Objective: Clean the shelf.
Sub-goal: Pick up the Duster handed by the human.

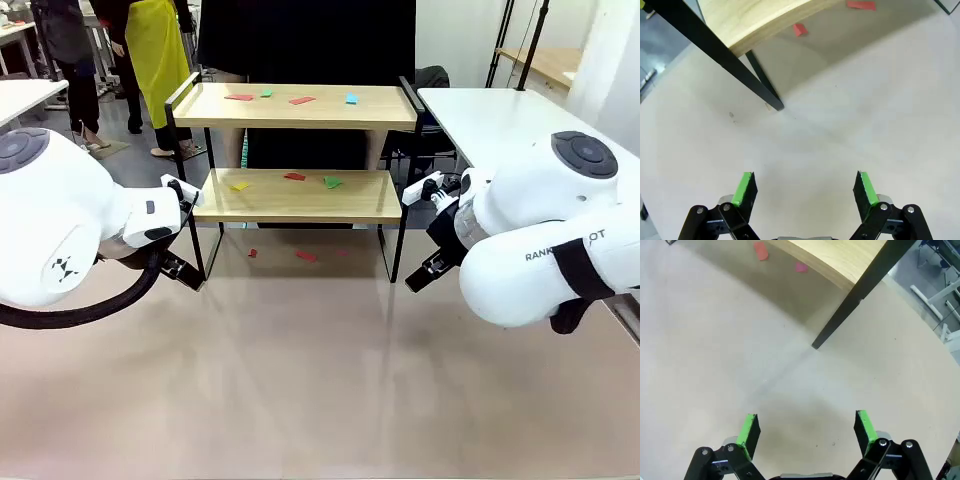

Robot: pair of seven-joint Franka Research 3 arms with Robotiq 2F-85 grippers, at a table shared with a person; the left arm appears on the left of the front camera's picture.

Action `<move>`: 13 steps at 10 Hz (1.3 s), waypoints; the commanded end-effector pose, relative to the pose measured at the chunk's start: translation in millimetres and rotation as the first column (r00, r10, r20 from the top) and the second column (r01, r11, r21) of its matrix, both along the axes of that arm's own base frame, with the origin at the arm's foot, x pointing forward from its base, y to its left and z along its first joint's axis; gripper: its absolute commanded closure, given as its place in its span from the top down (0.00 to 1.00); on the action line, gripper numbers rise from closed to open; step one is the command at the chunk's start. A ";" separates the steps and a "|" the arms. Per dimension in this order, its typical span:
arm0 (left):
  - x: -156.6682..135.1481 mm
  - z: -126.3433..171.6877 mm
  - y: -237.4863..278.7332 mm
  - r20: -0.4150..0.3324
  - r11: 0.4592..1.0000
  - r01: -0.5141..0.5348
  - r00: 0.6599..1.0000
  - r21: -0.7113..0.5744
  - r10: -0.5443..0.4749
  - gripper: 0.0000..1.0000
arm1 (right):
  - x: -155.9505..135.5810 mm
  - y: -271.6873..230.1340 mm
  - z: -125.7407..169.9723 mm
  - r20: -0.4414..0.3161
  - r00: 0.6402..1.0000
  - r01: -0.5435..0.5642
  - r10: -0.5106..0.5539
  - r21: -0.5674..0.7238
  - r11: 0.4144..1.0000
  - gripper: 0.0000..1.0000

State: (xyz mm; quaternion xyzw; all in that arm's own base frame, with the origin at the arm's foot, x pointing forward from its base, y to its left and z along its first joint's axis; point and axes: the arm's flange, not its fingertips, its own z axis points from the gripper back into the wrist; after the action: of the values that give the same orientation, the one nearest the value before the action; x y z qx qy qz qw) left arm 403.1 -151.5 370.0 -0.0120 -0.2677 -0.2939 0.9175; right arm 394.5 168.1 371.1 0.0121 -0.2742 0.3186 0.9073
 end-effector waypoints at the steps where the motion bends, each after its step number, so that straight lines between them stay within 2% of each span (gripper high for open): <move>1: 0.0 0.1 0.0 0.000 1.000 0.000 1.000 0.000 0.000 1.00 | 0.0 0.0 0.0 0.000 1.000 0.000 0.000 0.000 1.000 1.00; 9: 0.0 0.0 0.0 0.000 1.000 0.000 1.000 0.000 0.000 1.00 | 0.0 0.0 0.0 0.000 1.000 -0.001 0.001 -0.001 1.000 1.00; 10: -1.2 22.1 -3.6 0.035 0.999 0.025 0.999 -0.045 -0.024 1.00 | 10.4 -1.3 22.9 0.015 0.999 -0.029 0.028 0.026 0.999 1.00; 11: 5.3 49.6 3.1 0.002 0.993 0.081 0.997 -0.087 -0.082 1.00 | 21.8 -11.7 50.8 0.013 0.999 -0.031 0.030 0.078 0.996 1.00; 13: 15.4 96.9 34.4 -0.041 0.979 0.133 0.989 -0.157 -0.141 1.00 | 30.0 -44.9 88.9 0.016 0.999 -0.053 0.052 0.102 0.993 1.00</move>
State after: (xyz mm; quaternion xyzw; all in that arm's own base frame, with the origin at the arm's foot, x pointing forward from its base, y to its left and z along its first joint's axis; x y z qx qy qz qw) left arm 406.8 -154.0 444.8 -0.0843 -0.2817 -0.3197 0.9007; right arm 419.3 151.4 442.1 0.0444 -0.3017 0.3105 0.9003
